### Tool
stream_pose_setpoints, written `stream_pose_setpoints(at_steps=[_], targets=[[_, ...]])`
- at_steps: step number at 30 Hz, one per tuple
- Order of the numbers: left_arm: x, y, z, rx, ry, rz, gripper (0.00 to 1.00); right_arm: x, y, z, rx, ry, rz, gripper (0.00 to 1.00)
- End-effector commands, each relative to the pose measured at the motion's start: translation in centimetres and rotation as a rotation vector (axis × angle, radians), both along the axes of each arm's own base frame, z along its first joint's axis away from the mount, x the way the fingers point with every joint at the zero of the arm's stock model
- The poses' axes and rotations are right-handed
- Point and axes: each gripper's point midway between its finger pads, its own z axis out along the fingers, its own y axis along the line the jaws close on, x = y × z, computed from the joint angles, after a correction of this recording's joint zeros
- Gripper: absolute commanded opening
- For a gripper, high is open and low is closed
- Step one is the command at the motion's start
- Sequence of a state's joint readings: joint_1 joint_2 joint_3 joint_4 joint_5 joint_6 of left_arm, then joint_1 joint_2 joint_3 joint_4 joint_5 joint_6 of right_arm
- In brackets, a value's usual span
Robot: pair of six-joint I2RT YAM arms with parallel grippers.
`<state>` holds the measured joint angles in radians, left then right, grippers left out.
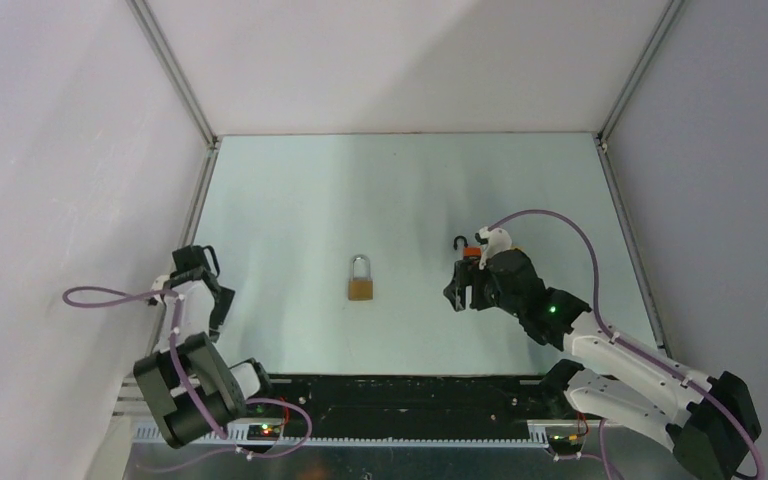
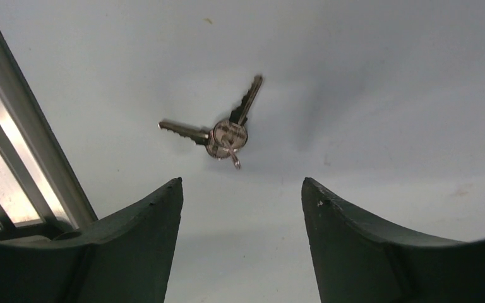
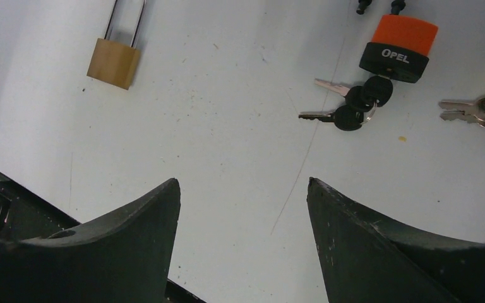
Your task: Unlock with the key
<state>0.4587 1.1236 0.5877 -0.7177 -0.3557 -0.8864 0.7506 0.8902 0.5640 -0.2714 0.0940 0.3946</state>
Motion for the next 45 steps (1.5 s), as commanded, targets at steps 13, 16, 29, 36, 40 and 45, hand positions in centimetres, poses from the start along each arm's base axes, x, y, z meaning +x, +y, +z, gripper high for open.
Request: stream_pose_setpoints(at_steps=[13, 16, 29, 36, 40, 45], targets=[[2.2, 2.8, -1.5, -0.011, 0.017, 0.03, 0.64, 0.0, -1.2, 0.4, 0.012, 0.008, 0.001, 0.77], [2.1, 2.6, -2.0, -0.027, 0.034, 0.023, 0.56, 0.1, -1.6, 0.5, 0.01, 0.005, -0.006, 0.77], [4.6, -0.1, -1.7, -0.084, 0.002, -0.161, 0.0, 0.7, -2.4, 0.6, 0.01, 0.001, -0.033, 0.77], [8.9, -6.0, 0.5, -0.134, -0.099, -0.42, 0.0, 0.8, -2.4, 0.8, 0.02, -0.003, -0.043, 0.77], [11.7, -12.5, 2.8, -0.185, -0.176, -0.655, 0.0, 0.7, -2.5, 1.2, 0.031, -0.012, -0.047, 0.77], [14.2, -24.3, 7.5, -0.279, -0.278, -1.044, 0.0, 0.7, -2.7, 1.5, 0.039, -0.018, -0.064, 0.77]])
